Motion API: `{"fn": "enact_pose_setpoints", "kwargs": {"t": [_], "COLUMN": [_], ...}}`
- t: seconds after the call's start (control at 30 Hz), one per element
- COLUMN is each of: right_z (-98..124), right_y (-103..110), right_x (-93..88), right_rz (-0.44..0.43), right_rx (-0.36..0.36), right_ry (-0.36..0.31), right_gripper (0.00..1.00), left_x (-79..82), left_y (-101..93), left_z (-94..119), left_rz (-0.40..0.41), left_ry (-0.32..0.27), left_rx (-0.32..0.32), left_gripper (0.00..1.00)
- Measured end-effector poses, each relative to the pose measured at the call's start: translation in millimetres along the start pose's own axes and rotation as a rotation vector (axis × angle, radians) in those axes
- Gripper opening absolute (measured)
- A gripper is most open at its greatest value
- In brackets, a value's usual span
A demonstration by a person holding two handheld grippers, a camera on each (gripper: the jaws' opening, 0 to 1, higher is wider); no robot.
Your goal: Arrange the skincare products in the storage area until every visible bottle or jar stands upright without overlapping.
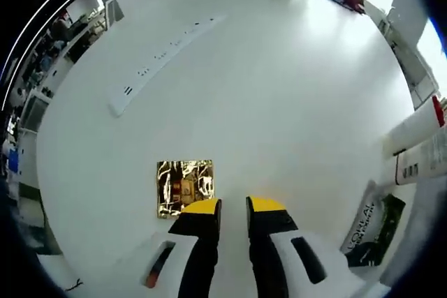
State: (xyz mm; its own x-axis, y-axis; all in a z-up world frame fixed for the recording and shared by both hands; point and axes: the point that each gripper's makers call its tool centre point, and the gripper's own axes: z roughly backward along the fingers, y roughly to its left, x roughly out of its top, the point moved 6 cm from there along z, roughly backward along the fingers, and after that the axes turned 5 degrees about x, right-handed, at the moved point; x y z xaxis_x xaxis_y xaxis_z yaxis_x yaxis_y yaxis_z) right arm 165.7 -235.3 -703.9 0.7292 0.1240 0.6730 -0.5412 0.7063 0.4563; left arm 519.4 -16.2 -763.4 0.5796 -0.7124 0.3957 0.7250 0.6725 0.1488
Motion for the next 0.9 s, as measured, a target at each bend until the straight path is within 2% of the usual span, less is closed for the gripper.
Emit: {"fn": "enact_pose_setpoints", "kwargs": {"t": [0.1,0.23,0.3,0.37,0.5,0.6,0.63,0.67,0.7,0.73,0.77,0.83,0.87,0.9], "right_z": [0,-1,-1,-2,-2,-2,-1,-1,-1,-1,-1,-1,-1,-1], "right_y": [0,-1,-2,-3,-4,-4,-5,-5,-5,-5,-5,-5,-5,-5], "right_x": [-0.7,-1.2,-1.1,-0.9,-1.0,-0.5,-0.3,-0.4,-0.5,-0.5,-0.4,-0.5,-0.4,-0.3], "right_rz": [0.001,-0.002,-0.005,-0.007,-0.021,-0.034,-0.037,-0.038,-0.039,-0.040,-0.042,-0.045,-0.045,-0.047], "right_rx": [-0.001,-0.006,-0.007,-0.007,-0.011,-0.013,-0.013,-0.014,-0.014,-0.014,-0.015,-0.017,-0.017,-0.016], "right_ry": [0.001,-0.003,-0.001,0.001,0.001,-0.002,-0.002,-0.001,0.001,0.000,0.000,0.000,-0.002,-0.001], "right_gripper": [0.95,0.94,0.94,0.94,0.95,0.95,0.95,0.95,0.95,0.95,0.95,0.95,0.95,0.95], "left_x": [-0.1,-0.4,1.4,3.2,2.7,5.1,6.0,3.8,3.6,3.9,4.4,4.3,4.3,3.9], "left_y": [9.5,26.9,31.3,34.9,24.6,37.5,39.1,34.0,32.5,30.9,36.0,41.3,44.2,43.9], "left_z": [-1,4,6,8,10,-8,-12,-8,-8,-9,-10,-12,-15,-19], "left_rz": [-0.020,0.017,0.011,-0.026,-0.068,-0.084,-0.100,-0.111,-0.110,-0.098,-0.095,-0.095,-0.091,-0.072], "left_ry": [-0.015,-0.039,-0.037,-0.001,0.032,0.058,0.070,0.073,0.078,0.084,0.089,0.093,0.095,0.101], "left_rx": [0.050,0.079,0.081,0.074,0.042,0.002,-0.003,-0.002,0.001,-0.035,-0.009,-0.013,-0.027,-0.068], "left_gripper": [0.32,0.49,0.53,0.52,0.51,0.51,0.51,0.52,0.53,0.52,0.53,0.54,0.52,0.49]}}
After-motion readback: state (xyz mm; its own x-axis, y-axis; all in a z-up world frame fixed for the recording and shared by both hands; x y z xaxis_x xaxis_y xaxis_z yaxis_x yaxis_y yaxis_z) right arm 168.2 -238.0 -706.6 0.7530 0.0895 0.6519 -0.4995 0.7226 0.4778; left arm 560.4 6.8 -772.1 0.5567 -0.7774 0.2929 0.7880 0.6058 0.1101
